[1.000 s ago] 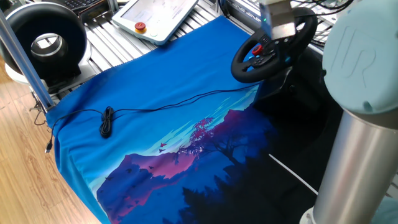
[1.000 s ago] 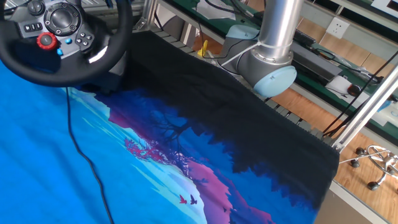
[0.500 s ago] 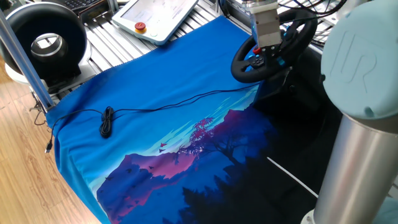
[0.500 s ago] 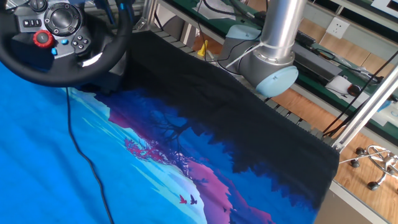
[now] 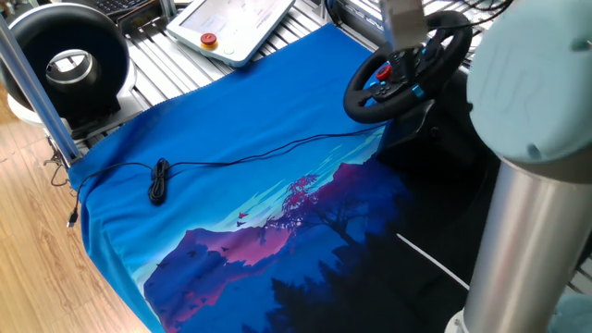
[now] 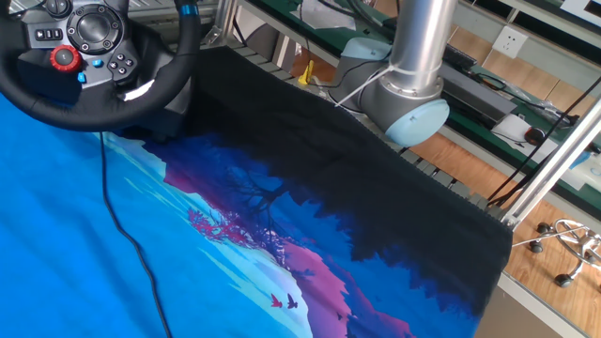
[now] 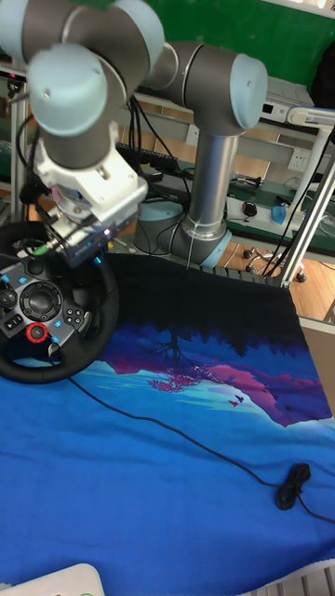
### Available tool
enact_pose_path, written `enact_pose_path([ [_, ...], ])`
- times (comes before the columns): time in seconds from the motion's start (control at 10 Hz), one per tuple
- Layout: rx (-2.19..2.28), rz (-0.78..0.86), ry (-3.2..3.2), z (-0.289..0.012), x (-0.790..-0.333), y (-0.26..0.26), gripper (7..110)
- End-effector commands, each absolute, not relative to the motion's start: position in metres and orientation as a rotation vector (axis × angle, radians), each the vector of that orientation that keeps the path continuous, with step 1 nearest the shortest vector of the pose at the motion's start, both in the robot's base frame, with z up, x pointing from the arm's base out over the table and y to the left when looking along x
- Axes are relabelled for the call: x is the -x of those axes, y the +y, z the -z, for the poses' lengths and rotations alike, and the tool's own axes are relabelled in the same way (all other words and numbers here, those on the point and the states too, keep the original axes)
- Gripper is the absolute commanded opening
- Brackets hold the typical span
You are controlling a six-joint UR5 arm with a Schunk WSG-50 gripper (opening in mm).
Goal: Rotate the steering wheel 90 degrees clockwise
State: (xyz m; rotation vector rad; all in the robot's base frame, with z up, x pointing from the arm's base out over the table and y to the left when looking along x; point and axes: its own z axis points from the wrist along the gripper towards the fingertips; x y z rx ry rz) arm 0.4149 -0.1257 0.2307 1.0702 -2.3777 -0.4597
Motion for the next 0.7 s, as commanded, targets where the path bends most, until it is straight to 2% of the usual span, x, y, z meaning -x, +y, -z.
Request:
enact_pose_path([
  [0.0,-1.122,0.515,-2.331,-0.246,-0.407,-0.153,7],
  [0.1,-1.141,0.487,-2.330,-0.241,-0.408,-0.166,66],
  [0.6,-1.203,0.486,-2.315,-0.230,-0.409,-0.177,66],
])
